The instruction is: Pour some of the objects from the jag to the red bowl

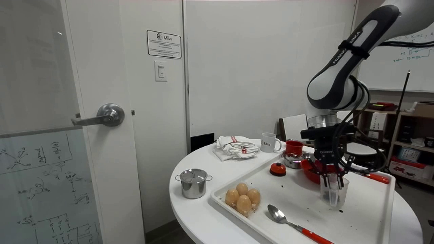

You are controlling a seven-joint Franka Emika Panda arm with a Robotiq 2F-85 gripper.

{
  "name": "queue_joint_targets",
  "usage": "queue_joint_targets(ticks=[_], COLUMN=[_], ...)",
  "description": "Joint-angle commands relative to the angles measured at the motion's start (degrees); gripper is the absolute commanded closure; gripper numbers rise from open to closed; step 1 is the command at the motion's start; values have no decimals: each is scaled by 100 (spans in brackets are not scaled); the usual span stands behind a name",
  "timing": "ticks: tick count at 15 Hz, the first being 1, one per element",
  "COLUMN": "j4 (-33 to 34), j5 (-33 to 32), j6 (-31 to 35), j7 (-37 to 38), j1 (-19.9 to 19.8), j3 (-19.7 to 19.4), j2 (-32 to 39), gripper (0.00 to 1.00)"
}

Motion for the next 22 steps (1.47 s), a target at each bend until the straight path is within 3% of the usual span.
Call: queue_joint_targets(ticks=[1,4,7,12,18,21,22], j4=[-84,-103,-217,-444,-493,-499,-317], j5=[-189,-115,7,-46,-782,-754,-714], j6=[249,203,172,110,-80,-38,-62], j7=[306,326,128,-339,-2200,-3143,-2629], j1=[65,-1,-169,-576,-993,-1118,-1038], j3=[45,101,116,-28,-264,-256,-314], j2=[52,18,-232,-978,-1658,-1880,-1584], gripper=[42,17,0,0,0,0,0])
